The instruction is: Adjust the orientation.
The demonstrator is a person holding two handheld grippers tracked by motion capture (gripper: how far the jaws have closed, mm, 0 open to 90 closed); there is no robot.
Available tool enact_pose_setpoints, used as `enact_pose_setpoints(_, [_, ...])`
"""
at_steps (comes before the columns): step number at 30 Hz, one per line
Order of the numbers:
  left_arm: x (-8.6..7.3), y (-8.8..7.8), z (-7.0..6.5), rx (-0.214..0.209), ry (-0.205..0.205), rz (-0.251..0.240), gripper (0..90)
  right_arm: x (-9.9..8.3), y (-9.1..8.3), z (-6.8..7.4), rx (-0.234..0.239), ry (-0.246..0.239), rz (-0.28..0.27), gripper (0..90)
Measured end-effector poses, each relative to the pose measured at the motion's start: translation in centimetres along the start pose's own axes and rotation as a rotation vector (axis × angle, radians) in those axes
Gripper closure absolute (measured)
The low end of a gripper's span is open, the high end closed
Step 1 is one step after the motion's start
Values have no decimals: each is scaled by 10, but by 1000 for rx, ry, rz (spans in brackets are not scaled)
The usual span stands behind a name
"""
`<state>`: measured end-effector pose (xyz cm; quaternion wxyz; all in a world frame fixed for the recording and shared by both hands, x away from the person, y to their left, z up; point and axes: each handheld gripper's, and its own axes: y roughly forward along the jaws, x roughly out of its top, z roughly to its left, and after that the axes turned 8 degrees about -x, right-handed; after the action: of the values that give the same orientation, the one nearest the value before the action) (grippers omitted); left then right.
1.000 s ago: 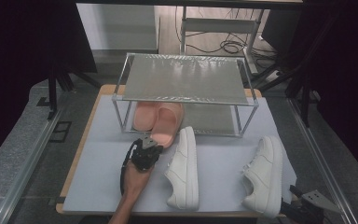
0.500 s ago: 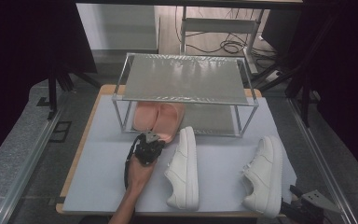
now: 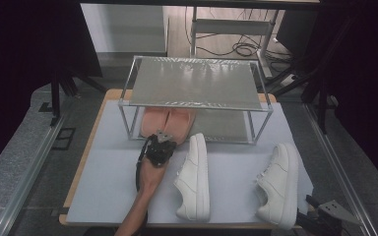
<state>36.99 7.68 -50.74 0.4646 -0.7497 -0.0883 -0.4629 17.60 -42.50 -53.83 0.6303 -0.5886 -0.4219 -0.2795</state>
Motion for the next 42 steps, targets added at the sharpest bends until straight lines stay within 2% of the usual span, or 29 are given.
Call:
enact_pose_setpoints(13, [12,17,8,16,-17,6,895,0,0,0,0,0,-1,261])
enact_pose_setpoints(22, [16,27,15,13,-30,12,895,0,0,0,-1,1,-3,261])
enact_pose_setpoints(33, [13,11,8,-3,-25,-18,873,-1,0,0,-3,0,-5,261])
enact_pose_setpoints(42, [9,-4,4,-9,-6,-28,789,-1,0,0,-4,1,-5,261])
